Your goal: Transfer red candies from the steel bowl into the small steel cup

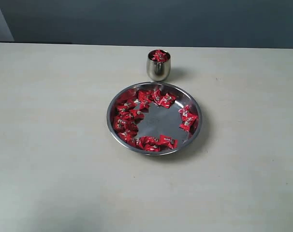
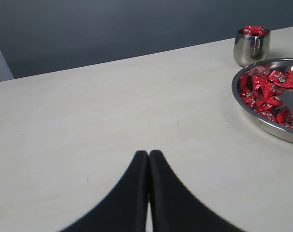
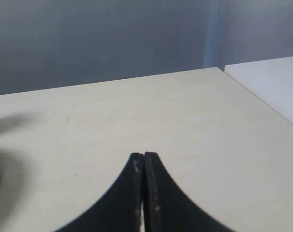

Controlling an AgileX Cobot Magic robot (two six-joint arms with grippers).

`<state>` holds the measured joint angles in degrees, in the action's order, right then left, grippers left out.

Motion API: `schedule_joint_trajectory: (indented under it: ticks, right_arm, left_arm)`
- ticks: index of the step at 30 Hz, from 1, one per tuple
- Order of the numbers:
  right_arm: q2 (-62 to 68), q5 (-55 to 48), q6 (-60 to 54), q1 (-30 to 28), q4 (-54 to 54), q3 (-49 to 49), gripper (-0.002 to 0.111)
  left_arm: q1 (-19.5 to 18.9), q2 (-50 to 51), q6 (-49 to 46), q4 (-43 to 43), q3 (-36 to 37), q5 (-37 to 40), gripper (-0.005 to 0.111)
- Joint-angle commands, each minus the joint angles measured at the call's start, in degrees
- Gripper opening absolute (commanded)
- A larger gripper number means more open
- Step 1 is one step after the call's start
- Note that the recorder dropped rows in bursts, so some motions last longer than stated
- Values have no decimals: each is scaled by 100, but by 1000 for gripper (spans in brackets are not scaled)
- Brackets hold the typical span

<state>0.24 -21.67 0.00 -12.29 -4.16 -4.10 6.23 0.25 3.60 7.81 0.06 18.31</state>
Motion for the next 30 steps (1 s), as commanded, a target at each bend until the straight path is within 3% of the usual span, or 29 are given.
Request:
schedule_joint_trajectory:
  ticks: [1,30]
  right_arm:
    - [-24,39,0,-32,102,250,-1]
    - [-24,50,134,-32,112,410,-1]
  left_arm:
    - [17,-25,31,-7,-6,-54,0]
    - [17,-25,31,-7,-6,-54,0]
